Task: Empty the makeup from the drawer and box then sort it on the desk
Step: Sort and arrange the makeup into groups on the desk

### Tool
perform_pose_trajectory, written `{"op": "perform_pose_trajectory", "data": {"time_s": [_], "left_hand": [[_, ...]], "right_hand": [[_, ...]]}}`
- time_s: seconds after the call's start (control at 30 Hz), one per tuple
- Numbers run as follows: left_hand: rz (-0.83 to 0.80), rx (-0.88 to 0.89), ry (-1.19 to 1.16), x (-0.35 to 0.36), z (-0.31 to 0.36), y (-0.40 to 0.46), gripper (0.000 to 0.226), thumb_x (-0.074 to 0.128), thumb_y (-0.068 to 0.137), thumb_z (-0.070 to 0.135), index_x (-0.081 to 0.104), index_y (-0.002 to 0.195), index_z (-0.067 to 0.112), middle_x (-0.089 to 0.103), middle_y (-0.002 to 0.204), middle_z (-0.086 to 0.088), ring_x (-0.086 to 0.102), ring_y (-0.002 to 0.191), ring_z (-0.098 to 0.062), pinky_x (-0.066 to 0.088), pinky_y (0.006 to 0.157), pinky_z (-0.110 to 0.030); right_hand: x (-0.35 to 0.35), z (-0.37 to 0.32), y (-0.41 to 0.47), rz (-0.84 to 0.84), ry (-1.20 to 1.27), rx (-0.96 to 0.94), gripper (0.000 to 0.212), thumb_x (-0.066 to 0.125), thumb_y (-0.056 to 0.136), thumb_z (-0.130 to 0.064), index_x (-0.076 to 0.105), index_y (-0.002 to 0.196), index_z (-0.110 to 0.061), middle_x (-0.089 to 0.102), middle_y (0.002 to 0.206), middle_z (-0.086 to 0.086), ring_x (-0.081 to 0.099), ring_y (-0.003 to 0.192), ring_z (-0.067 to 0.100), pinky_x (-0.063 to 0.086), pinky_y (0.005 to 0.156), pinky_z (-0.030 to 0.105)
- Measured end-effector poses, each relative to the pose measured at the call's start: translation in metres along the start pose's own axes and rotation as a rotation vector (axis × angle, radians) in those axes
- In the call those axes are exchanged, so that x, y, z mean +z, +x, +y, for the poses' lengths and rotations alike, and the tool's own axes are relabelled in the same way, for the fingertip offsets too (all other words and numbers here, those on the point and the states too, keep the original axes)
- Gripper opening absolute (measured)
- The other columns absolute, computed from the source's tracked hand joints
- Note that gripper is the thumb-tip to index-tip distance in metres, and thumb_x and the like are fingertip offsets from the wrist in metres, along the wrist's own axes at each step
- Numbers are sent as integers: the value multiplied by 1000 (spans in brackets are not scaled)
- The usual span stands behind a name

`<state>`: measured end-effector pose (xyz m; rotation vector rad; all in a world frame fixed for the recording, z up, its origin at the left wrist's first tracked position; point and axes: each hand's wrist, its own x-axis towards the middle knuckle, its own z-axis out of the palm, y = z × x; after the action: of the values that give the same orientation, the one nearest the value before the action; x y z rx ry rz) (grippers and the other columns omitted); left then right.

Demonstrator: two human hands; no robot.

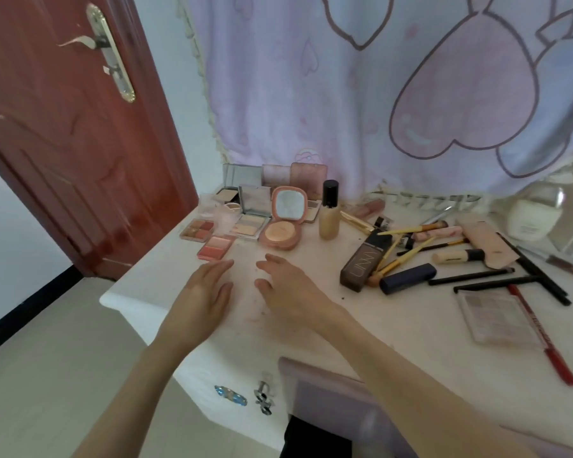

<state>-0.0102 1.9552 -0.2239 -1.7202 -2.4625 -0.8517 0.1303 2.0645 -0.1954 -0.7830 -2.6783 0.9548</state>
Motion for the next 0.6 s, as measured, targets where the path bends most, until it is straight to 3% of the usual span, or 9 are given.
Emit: {"op": "perform_pose_trajectory", "data": {"time_s": [0.17,0.23,0.33,0.4,0.47,0.6], "left_hand": [[-46,109,-7,31,51,5,38,45,88,22,59,121,8,57,122,-10,52,114,-26,33,97,-25],[-80,167,-18,43,73,13,35,45,92,20,58,122,9,55,125,-8,51,116,-24,32,98,-23],[-138,211,5,60,94,29,34,43,95,16,54,127,10,50,133,-7,46,122,-23,27,101,-23],[-143,227,20,70,103,40,39,37,93,21,55,126,9,50,133,-10,47,122,-26,27,102,-26],[-161,236,45,78,111,51,42,34,93,21,52,129,10,47,137,-10,43,125,-25,26,106,-31],[-232,238,147,92,116,68,45,31,97,20,32,142,20,27,151,1,22,139,-16,13,114,-31]], "right_hand": [[-60,24,-46,233,110,8,34,41,98,-20,49,131,-18,50,135,0,48,118,14,33,96,20],[-80,40,-60,338,104,25,31,44,97,-20,54,127,-17,56,127,-1,52,108,10,35,88,17],[-107,73,-76,486,34,88,29,48,95,-17,58,122,-13,59,118,3,54,105,14,41,90,23],[-121,98,-84,521,-40,146,28,49,95,-17,59,120,-12,59,116,5,55,105,17,43,93,28],[-134,121,-91,531,-129,228,28,48,95,-20,60,120,-13,59,114,4,54,106,17,41,91,26],[-153,159,-97,526,-270,393,28,46,96,-21,60,119,-13,58,115,8,53,104,22,39,87,29]]}}
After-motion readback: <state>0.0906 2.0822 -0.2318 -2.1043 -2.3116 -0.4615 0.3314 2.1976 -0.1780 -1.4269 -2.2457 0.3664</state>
